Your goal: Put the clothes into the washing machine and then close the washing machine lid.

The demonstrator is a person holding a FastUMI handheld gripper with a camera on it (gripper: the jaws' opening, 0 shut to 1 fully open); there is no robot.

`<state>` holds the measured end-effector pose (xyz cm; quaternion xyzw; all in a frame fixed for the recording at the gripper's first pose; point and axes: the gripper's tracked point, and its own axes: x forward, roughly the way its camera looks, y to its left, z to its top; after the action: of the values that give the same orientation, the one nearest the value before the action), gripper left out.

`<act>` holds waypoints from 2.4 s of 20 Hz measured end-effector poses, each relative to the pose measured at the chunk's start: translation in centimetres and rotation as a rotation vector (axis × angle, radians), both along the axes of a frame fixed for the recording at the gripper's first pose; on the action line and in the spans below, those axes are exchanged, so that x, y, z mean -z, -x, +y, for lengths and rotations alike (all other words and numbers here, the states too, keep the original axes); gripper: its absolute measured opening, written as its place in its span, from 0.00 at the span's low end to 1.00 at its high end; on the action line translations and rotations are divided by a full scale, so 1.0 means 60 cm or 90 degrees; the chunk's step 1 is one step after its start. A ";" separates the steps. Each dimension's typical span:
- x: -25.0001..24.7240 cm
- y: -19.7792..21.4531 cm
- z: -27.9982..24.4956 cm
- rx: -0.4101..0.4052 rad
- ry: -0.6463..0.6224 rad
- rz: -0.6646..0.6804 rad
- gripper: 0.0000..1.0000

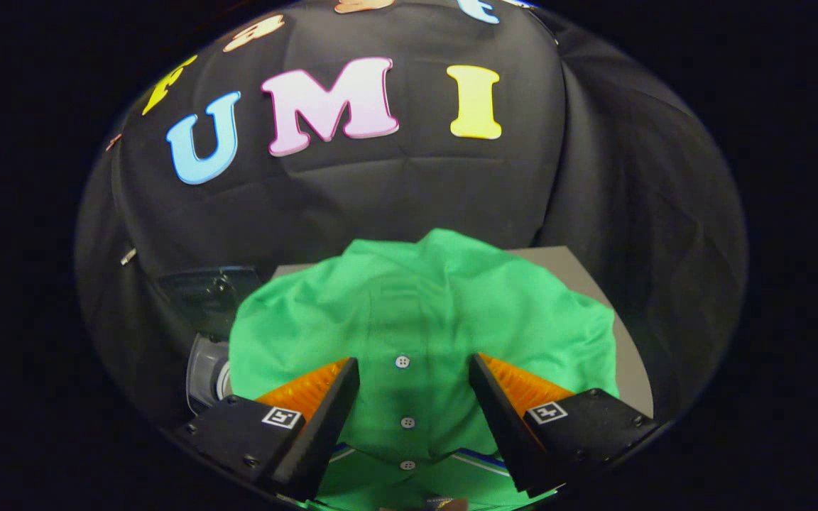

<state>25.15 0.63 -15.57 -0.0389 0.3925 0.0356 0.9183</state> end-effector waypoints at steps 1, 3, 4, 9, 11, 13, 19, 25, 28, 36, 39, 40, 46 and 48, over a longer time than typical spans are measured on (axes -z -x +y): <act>0.007 0.006 0.009 -0.013 0.003 0.013 0.96; 0.001 0.007 0.023 -0.033 0.002 0.013 0.74; 0.001 0.004 0.026 -0.040 0.003 0.011 0.56; -0.016 0.006 0.027 0.012 -0.060 0.026 0.06; -0.064 -0.004 0.041 0.005 -0.091 -0.004 0.06; -0.131 -0.009 0.062 -0.008 -0.129 -0.035 0.06; -0.269 -0.001 0.154 -0.070 -0.197 -0.091 0.06; -0.314 0.053 0.321 -0.176 -0.232 -0.092 0.06; -0.296 0.078 0.412 -0.206 -0.249 -0.074 0.06; -0.120 0.129 0.598 -0.238 -0.256 0.011 0.06; -0.010 0.136 0.637 -0.222 -0.251 0.049 0.06; 0.029 0.135 0.645 -0.221 -0.244 0.054 0.06; 0.248 0.115 0.632 -0.144 -0.195 0.096 0.06; 0.303 0.121 0.624 -0.124 -0.191 0.116 0.06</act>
<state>17.89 38.06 -33.72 0.0640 0.4585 0.1856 0.8667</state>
